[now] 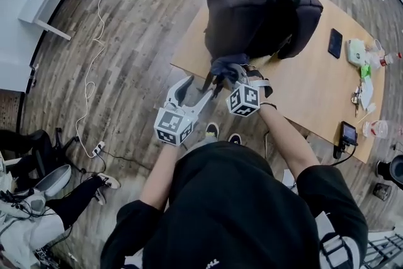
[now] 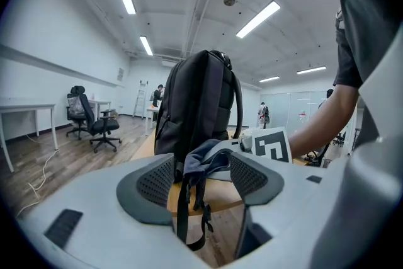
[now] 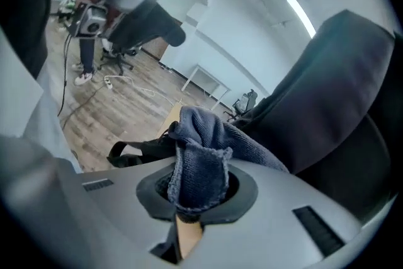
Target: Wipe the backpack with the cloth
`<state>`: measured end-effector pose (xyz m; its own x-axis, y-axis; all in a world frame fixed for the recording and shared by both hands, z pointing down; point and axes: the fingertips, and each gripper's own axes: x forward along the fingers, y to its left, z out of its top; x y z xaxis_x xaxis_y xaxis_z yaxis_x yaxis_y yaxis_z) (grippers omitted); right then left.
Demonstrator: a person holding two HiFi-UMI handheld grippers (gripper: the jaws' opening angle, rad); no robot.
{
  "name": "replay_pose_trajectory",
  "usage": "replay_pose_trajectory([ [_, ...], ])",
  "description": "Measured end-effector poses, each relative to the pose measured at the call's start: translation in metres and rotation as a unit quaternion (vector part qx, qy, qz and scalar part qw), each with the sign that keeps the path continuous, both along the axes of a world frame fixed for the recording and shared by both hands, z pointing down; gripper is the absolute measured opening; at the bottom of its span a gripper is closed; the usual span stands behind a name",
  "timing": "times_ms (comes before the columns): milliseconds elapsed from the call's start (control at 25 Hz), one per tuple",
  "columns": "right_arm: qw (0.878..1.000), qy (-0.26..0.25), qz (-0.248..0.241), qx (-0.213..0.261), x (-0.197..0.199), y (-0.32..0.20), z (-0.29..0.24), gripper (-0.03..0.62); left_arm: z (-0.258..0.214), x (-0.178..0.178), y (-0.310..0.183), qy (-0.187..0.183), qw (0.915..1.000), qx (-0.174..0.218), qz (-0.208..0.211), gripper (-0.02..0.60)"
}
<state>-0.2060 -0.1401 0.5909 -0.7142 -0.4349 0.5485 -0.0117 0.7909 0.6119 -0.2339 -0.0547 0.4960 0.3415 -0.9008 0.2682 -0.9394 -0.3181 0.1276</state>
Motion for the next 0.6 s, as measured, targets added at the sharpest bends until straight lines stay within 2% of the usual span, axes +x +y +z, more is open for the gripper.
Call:
replay_pose_trajectory([
  [80, 0.998, -0.019, 0.019, -0.048, -0.009, 0.003, 0.004, 0.04, 0.001, -0.002, 0.001, 0.002, 1.0, -0.002, -0.002, 0.293],
  [160, 0.992, -0.05, 0.028, -0.117, -0.018, 0.012, 0.008, 0.04, 0.002, -0.002, 0.001, 0.003, 1.0, -0.003, -0.003, 0.293],
  [280, 0.964, -0.094, 0.038, -0.245, -0.028, 0.026, 0.015, 0.04, 0.001, -0.001, -0.001, 0.002, 1.0, 0.001, -0.001, 0.293],
  [360, 0.95, -0.068, 0.016, -0.303, -0.03, 0.04, 0.027, 0.04, -0.002, 0.0, -0.003, 0.0, 1.0, 0.005, 0.0, 0.293],
  [400, 0.952, -0.038, 0.0, -0.304, -0.028, 0.046, 0.034, 0.04, -0.002, 0.001, -0.004, -0.002, 1.0, 0.007, 0.0, 0.293],
  [480, 0.97, -0.005, -0.015, -0.241, -0.022, 0.046, 0.037, 0.04, -0.004, 0.002, -0.004, -0.003, 0.9999, 0.01, -0.002, 0.293],
  [600, 0.991, -0.043, 0.01, -0.126, -0.021, 0.024, 0.001, 0.04, -0.007, -0.002, -0.006, -0.004, 0.9999, 0.012, -0.005, 0.293],
])
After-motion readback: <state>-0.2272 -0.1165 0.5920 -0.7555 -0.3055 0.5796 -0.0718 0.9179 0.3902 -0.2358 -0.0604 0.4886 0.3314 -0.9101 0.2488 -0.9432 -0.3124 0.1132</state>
